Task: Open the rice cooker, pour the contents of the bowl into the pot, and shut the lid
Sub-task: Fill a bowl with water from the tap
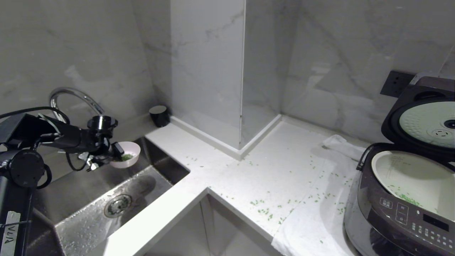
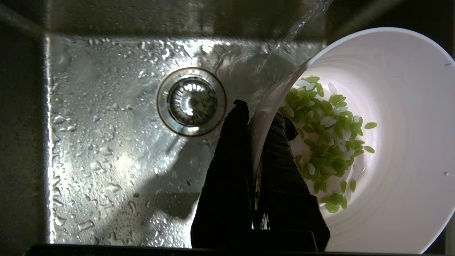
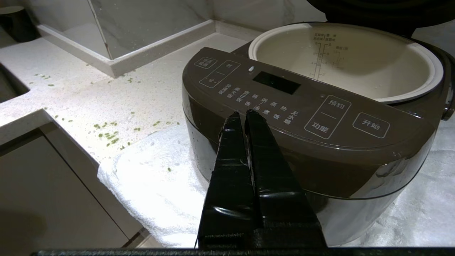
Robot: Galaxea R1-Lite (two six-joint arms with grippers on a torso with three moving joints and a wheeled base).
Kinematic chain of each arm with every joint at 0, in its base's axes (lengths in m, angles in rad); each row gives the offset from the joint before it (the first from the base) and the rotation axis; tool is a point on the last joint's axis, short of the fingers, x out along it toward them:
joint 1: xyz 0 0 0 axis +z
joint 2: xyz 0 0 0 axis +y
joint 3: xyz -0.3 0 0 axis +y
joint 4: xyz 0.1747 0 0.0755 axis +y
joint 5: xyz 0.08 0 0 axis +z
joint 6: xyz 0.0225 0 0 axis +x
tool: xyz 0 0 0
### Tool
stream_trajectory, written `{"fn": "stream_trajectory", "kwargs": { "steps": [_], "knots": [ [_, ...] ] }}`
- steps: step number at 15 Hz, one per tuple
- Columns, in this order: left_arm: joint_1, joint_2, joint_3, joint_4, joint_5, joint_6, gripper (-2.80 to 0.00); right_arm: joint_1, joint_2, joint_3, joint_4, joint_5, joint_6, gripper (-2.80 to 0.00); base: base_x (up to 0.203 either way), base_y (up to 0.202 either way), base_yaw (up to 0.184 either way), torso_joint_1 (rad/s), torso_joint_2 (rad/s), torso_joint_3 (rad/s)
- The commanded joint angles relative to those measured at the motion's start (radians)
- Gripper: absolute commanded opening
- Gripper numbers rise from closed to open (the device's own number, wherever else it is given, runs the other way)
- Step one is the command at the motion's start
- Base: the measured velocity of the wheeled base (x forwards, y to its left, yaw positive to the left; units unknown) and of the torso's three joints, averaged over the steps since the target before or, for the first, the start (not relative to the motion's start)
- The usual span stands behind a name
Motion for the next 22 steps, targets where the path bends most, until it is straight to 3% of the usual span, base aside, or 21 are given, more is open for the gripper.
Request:
{"fn": "stream_trajectory", "kwargs": {
  "steps": [1, 6, 13, 16, 22],
  "knots": [
    [0.05, 0.038, -0.024, 0.002, 0.001, -0.004, -2.8, 0.002, 0.0, 0.002, 0.0, 0.0, 0.0, -2.8, 0.0, 0.0, 0.0, 0.0, 0.0, 0.0],
    [0.111, 0.073, -0.11, 0.003, 0.0, -0.017, -2.8, 0.001, 0.0, 0.002, 0.0, 0.0, 0.0, -2.8, 0.0, 0.0, 0.0, 0.0, 0.0, 0.0],
    [0.1, 0.131, -0.204, 0.006, 0.003, -0.102, -2.8, 0.0, 0.0, 0.002, 0.0, 0.0, 0.0, -2.8, 0.0, 0.0, 0.0, 0.0, 0.0, 0.0],
    [0.098, 0.126, -0.197, 0.009, 0.0, -0.104, -2.8, 0.0, 0.0, 0.002, 0.0, 0.0, 0.0, -2.8, 0.0, 0.0, 0.0, 0.0, 0.0, 0.0],
    [0.087, 0.121, -0.205, 0.077, -0.037, -0.167, -2.8, 0.001, 0.0, 0.002, 0.0, 0.0, 0.0, -2.8, 0.0, 0.0, 0.0, 0.0, 0.0, 0.0]
  ]
}}
